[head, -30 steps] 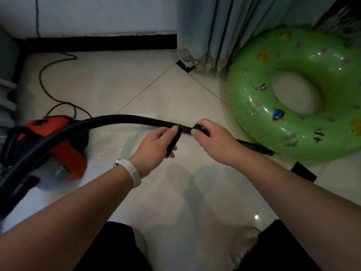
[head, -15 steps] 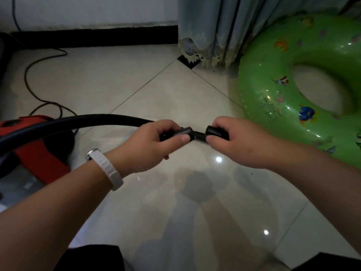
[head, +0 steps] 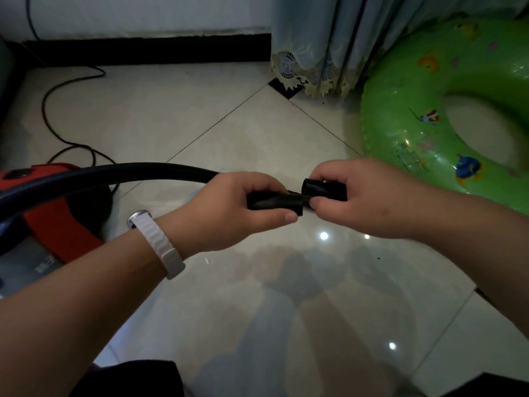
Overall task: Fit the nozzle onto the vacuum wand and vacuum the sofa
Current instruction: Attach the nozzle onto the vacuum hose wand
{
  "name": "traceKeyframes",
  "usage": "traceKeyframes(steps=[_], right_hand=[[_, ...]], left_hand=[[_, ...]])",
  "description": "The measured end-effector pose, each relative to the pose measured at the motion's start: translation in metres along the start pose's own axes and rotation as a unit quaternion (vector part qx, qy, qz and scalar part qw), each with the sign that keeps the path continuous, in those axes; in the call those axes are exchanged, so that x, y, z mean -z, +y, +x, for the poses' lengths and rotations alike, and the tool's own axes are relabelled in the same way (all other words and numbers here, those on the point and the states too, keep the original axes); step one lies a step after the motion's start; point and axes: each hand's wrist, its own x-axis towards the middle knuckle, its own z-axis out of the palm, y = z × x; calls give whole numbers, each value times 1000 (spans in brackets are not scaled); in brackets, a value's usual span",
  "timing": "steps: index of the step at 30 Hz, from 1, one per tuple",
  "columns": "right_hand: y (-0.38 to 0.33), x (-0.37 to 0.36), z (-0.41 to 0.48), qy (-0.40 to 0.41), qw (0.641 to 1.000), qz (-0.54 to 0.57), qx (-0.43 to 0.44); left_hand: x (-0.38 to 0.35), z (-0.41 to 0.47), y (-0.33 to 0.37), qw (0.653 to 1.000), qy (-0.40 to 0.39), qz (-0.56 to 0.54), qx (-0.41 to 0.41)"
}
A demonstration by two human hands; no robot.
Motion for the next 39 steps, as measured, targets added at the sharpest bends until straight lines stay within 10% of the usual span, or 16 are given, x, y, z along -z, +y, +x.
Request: traceKeyframes(steps=[27,39], right_hand=[[-1,1,-3,-15,995,-81,55],[-7,9,6,211,974,77,-29]], left_hand=[[1,3,3,996,69,58,-8],[13,-1,1,996,84,-15,41]])
